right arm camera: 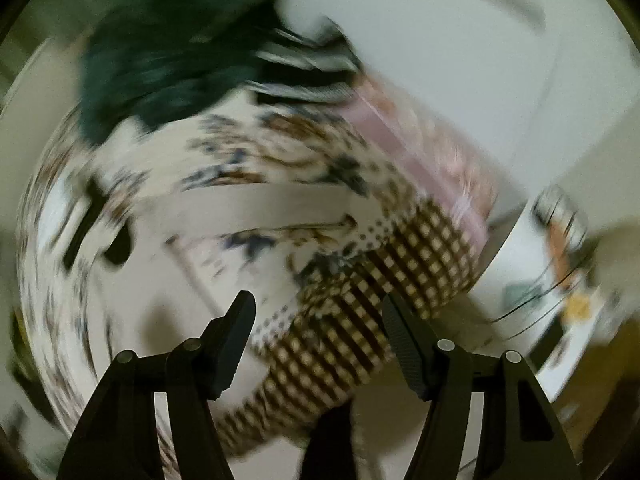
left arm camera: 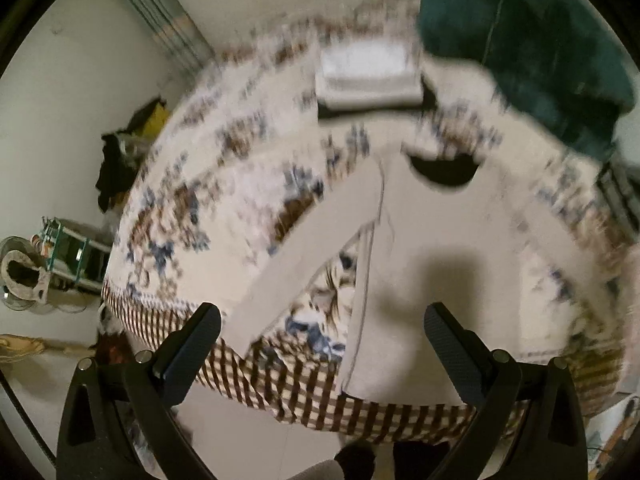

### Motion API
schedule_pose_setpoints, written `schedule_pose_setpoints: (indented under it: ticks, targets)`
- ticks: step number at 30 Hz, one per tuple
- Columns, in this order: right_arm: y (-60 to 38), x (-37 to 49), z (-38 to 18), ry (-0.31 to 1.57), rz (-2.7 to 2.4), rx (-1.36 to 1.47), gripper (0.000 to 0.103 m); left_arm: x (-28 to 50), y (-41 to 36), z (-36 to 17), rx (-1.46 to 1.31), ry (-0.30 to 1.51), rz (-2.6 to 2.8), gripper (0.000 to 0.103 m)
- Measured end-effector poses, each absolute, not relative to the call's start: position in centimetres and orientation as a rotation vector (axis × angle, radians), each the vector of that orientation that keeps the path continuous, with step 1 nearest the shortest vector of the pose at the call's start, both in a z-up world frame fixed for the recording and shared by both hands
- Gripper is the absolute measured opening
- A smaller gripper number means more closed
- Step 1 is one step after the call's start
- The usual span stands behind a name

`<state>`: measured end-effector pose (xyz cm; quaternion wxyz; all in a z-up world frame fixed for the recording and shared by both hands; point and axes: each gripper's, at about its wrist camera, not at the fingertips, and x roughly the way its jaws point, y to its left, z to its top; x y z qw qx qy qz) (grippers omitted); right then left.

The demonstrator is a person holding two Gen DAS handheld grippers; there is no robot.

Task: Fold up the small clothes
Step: 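Grasp the beige shirt's sleeve cuff with the right gripper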

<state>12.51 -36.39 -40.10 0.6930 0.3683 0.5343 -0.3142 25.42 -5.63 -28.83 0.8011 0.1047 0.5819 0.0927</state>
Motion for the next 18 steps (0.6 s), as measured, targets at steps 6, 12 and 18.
schedule_pose_setpoints:
  ticks: [6,12,18]
  targets:
    - [-44.5,15.4,-57.3,1.189,-0.786,1.155,0.068,29.6,-8.3,-39.9,0.251,1.414,0.264,0.103]
    - [-46.4,19.5,-65.9,1.224,-0.842,1.178,0.068,31.5,-7.7,-45.5,0.165,1.511,0.365,0.103]
    - [-43.8,23.5,-64.4,1.179,-0.841,0.983,0.006,31.8,-5.7,-47.3,0.121,1.519,0.414,0.103]
